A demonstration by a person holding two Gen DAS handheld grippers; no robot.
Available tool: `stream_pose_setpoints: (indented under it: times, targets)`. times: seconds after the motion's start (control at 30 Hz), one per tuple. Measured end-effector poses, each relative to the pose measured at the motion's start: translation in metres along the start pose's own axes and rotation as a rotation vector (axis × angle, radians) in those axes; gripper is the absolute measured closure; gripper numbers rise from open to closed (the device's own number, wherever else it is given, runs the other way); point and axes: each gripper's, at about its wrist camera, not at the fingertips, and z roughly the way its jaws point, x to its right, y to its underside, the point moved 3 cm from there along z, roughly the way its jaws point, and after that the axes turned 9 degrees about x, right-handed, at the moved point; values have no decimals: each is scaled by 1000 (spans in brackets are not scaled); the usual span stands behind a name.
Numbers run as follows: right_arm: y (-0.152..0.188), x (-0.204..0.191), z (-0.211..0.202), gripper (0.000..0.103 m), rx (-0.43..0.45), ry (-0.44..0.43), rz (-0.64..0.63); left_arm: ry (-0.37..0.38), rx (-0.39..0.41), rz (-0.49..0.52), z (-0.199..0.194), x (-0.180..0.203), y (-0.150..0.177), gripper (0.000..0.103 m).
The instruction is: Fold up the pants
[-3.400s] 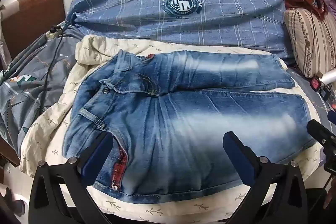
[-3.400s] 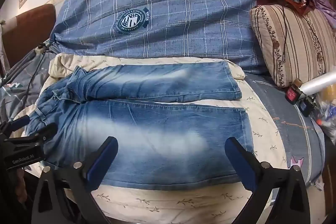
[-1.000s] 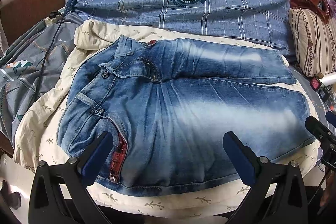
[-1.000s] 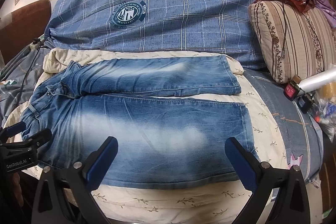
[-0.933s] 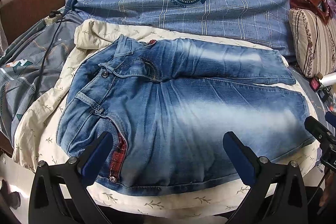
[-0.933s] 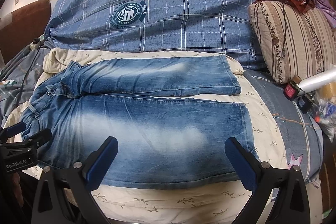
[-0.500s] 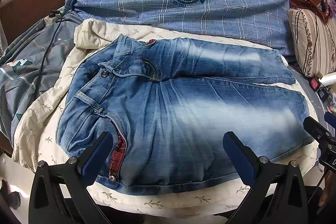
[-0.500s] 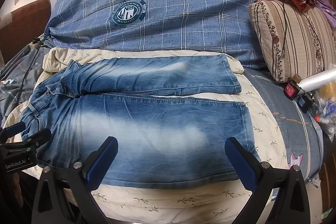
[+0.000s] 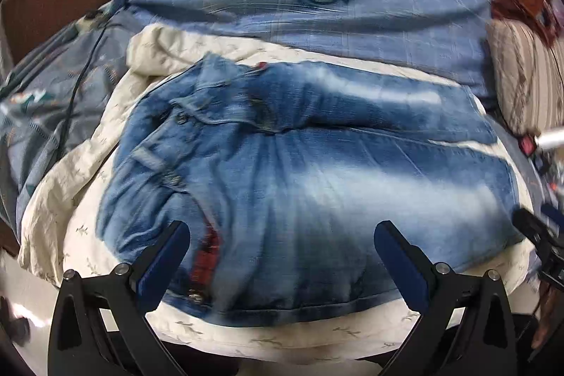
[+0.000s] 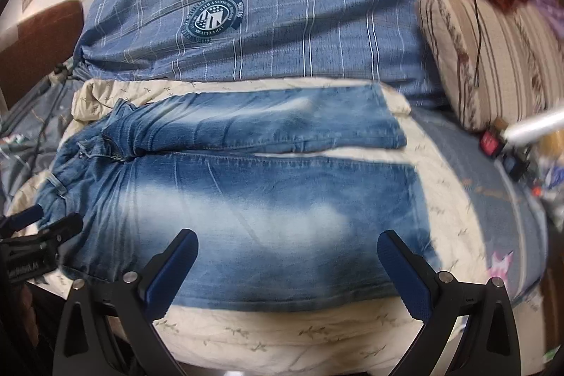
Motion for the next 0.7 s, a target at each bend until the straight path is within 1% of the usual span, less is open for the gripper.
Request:
stream_pose_setpoints:
  times: [0.03,0.07,0.1,0.13,0.17,0.2,0.23,0.27,0.3,0.37,0.43,0.47,0.5,0.53,0.63,0.7]
  targets:
    - [3,6,0,0,-8,-15,25,-9,-1,-39,1,-12,0,0]
    - [7,18,0,0,-23,-34,70,-29,-5,-123,3,-35,1,0]
    - [11,31,0,0,-38,-47,121,-43,-9,-184,5,-50,2,0]
    - [17,48,1,0,-53,-58,192,-56,-16,-249,8,-67,5,0]
    - [24,71,2,0,-68,-72,289,-76,-25,-311,11,-83,8,0]
    - [30,91,4,0,-81,-79,382,-107,-37,-355,15,-98,11,0]
    - [37,110,6,0,-99,-81,476,-132,-53,-377,19,-110,14,0]
    - [45,131,8,1,-125,-84,572,-140,-65,-391,23,-116,17,0]
    - [51,145,10,1,-139,-91,639,-144,-70,-400,25,-120,19,0]
    - [62,168,17,5,-160,-115,761,-144,-85,-420,31,-125,22,0]
    - [66,177,22,14,-173,-133,821,-122,-98,-431,36,-125,23,0]
    - [66,178,25,15,-172,-156,834,-112,-102,-439,38,-125,23,0]
    - [66,178,28,20,-174,-173,846,-103,-103,-453,40,-125,23,0]
    - [66,178,31,27,-179,-186,863,-92,-105,-465,41,-125,23,0]
    - [69,175,43,28,-218,-173,870,-65,-112,-517,46,-131,28,0]
    - [73,174,47,29,-222,-163,891,-41,-141,-578,50,-135,34,0]
